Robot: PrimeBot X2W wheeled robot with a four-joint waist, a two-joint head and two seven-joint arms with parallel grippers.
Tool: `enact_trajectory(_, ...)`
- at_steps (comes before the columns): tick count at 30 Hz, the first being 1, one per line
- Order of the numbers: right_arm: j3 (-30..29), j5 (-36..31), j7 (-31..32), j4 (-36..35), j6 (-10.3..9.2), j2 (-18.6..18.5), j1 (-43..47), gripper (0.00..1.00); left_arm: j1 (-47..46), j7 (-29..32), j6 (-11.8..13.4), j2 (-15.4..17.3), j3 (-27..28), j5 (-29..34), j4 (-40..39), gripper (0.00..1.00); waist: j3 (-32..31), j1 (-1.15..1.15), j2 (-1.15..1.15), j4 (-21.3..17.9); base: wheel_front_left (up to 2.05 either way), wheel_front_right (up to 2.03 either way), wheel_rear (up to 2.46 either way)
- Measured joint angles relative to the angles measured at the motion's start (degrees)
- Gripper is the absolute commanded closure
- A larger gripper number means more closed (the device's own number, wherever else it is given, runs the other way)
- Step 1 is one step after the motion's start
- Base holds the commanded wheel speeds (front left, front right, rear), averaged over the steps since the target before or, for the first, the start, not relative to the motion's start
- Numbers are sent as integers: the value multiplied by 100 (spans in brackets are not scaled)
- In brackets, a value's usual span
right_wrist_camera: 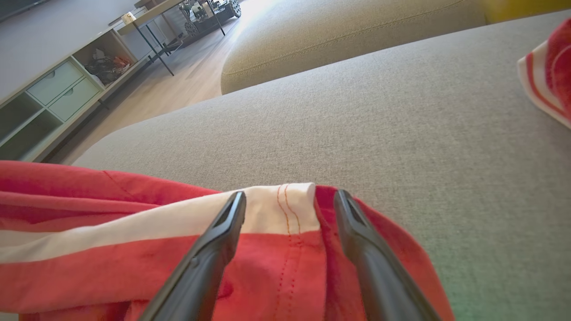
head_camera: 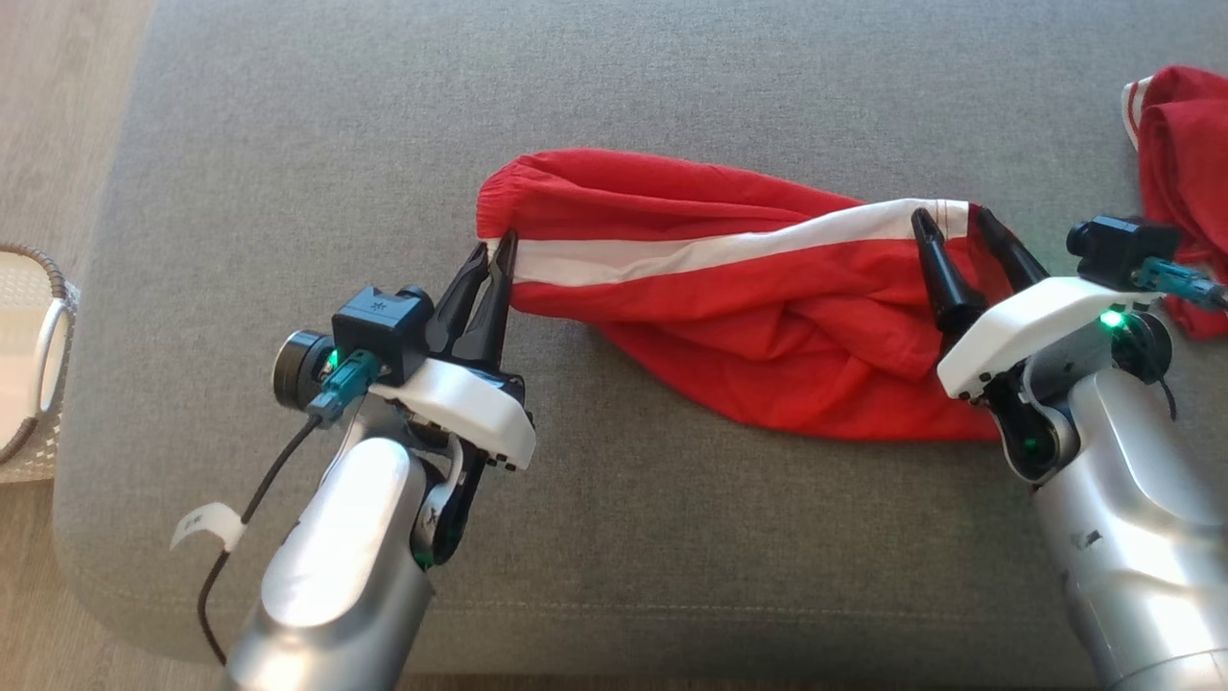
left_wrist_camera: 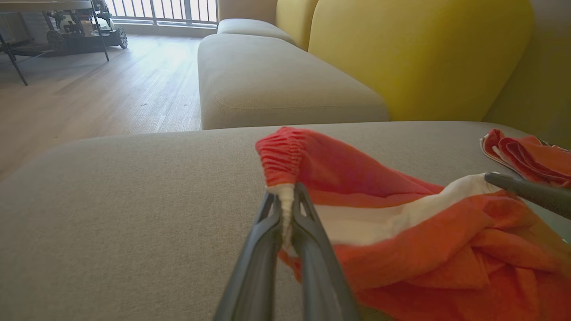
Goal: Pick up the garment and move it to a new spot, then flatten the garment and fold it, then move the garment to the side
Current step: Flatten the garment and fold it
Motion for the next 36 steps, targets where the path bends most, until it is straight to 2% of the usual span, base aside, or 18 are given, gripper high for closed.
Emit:
enact_trajectory(1, 35, 23, 0, 34, 0, -21, -12, 0, -1, 0, 0, 0, -5, -31, 0, 100, 3, 0, 0, 5, 0, 0, 0)
enact_trajectory(3, 91, 80, -15, 100, 0, -65, -63, 12, -1, 0, -1, -1, -16, -32, 1, 100, 7, 0, 0, 14, 0, 0, 0)
enact_trajectory(4, 114, 110, -16, 119, 0, -90, -96, 37, -1, 0, -1, 0, -19, -32, 0, 100, 9, 0, 0, 18, 0, 0, 0)
enact_trajectory(5, 131, 130, -19, 132, 0, -107, -126, 89, -1, 0, -1, 0, -20, -32, 0, 100, 10, 0, 0, 23, 0, 0, 0)
enact_trajectory(6, 156, 154, -36, 156, 0, -121, -154, 100, -2, 0, -1, 0, -22, -32, 0, 100, 10, 0, 0, 28, 0, 0, 0)
enact_trajectory(12, 313, 248, -192, 232, 0, -152, -203, 100, -2, 0, 1, 4, -21, -129, -30, 100, 1, 0, 0, 60, 0, 0, 0)
enact_trajectory(18, 379, 196, -491, 165, 0, -367, -204, 100, -2, 0, 30, 13, 12, -235, -60, 100, -95, 0, 0, 42, 0, 0, 0)
enact_trajectory(21, 399, 102, -631, -46, 0, -467, -205, 100, -2, 59, -33, 11, 60, -458, -171, 100, -183, 0, 0, 2, 0, 0, 0)
enact_trajectory(28, 224, -133, -834, -924, 0, -700, -214, 100, -26, 572, -105, 18, 208, -870, -803, 100, -443, 0, 0, -104, 0, 0, 0)
enact_trajectory(36, -191, -899, -818, -2460, 0, -648, -481, 100, -350, 1597, -108, 144, 439, -1424, -1933, 100, -775, 0, 0, -257, 0, 0, 0)
